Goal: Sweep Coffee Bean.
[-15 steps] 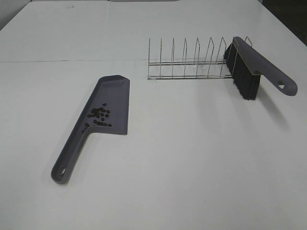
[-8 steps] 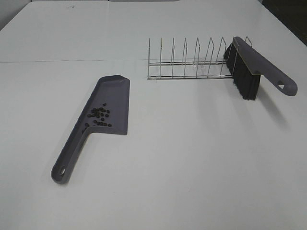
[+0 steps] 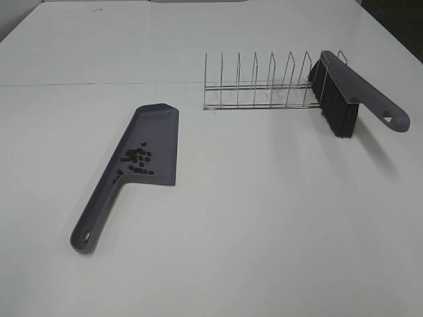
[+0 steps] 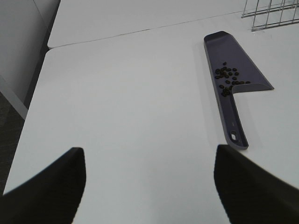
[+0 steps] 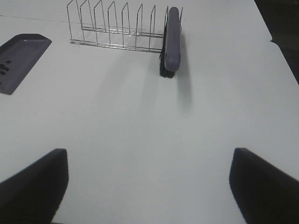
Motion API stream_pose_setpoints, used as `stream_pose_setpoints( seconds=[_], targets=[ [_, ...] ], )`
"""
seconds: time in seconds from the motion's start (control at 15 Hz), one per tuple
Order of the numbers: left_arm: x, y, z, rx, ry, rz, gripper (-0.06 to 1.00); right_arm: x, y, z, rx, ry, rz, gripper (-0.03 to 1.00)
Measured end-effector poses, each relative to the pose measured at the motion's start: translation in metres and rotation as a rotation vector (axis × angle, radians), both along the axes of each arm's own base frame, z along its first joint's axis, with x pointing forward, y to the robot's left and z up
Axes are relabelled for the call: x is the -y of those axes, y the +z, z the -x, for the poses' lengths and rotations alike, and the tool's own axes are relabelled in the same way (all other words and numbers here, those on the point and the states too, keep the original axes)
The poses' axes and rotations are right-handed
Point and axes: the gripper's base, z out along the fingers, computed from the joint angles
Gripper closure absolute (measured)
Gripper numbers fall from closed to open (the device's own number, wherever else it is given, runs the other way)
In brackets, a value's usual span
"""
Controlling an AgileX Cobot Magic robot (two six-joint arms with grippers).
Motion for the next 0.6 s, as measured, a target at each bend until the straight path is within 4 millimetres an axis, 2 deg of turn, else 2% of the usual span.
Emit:
stream_pose_setpoints(
  seconds=[0.6],
  targets=[
    [0.0000, 0.0000, 0.0000, 0.000, 0.000, 0.000, 0.25, 0.0000, 0.0000, 0.0000, 0.000, 0.000, 0.000, 0.18]
  ],
)
